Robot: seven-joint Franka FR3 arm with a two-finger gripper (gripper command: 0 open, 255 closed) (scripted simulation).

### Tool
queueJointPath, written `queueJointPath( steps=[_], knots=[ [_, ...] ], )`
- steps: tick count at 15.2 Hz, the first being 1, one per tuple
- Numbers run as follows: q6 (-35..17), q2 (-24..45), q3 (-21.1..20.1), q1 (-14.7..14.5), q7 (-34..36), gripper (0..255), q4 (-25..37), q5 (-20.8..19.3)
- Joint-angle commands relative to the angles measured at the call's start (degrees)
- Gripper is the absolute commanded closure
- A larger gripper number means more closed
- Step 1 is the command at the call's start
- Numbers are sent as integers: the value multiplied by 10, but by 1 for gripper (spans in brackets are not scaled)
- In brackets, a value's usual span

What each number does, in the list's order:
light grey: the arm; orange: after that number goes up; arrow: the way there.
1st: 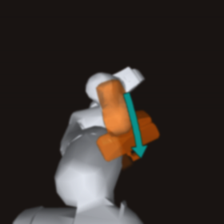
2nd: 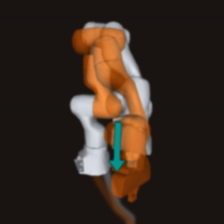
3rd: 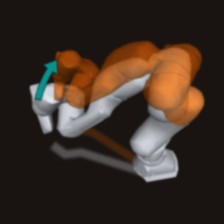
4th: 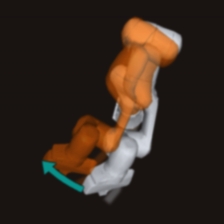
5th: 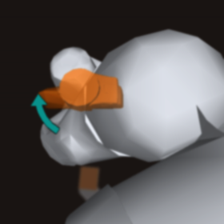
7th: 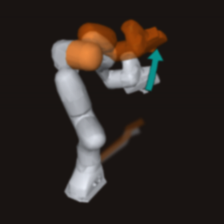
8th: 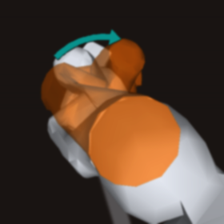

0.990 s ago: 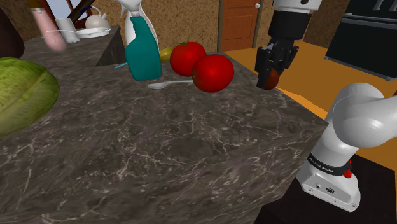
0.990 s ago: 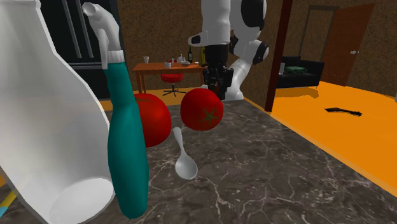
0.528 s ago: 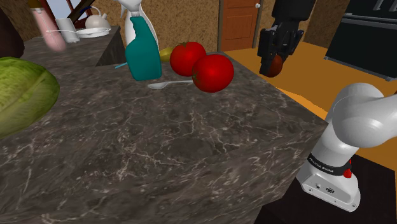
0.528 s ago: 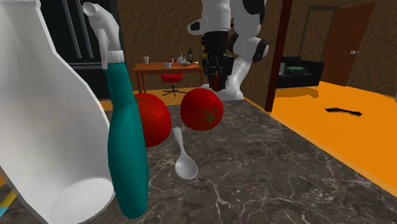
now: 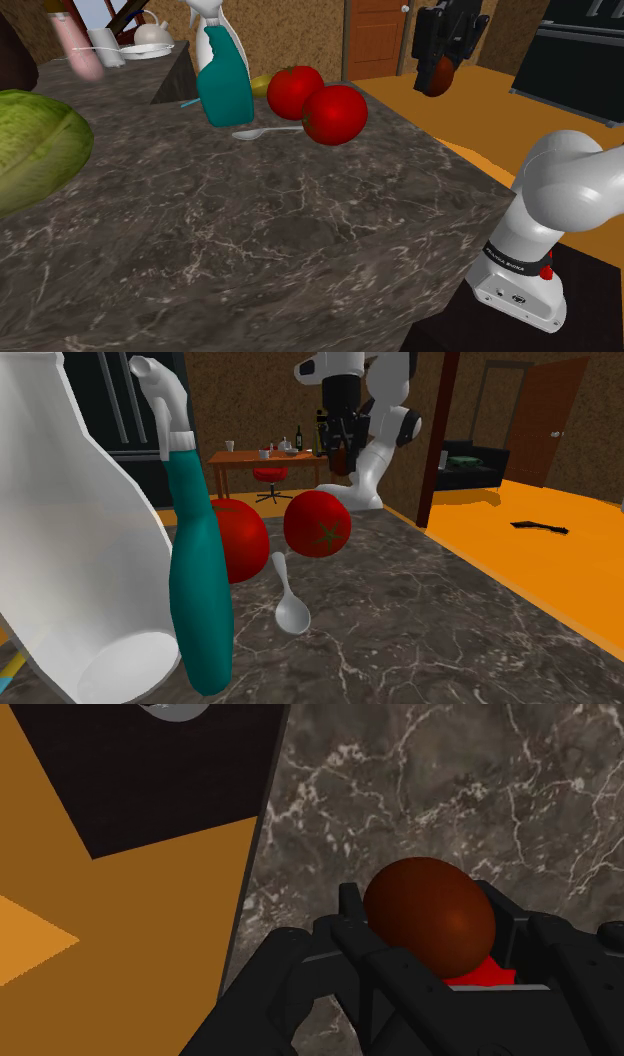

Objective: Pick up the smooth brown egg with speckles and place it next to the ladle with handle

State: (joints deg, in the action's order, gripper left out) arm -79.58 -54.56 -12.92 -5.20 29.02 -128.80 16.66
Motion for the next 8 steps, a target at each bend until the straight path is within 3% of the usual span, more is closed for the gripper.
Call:
queueJointPath(
  steps=[1, 5, 8],
  knots=[
    [11, 10, 1, 1, 2, 255, 21, -2],
    [32, 26, 5, 3, 6, 255, 58, -5],
    [3, 83, 7, 14, -9, 255, 84, -17]
  ],
)
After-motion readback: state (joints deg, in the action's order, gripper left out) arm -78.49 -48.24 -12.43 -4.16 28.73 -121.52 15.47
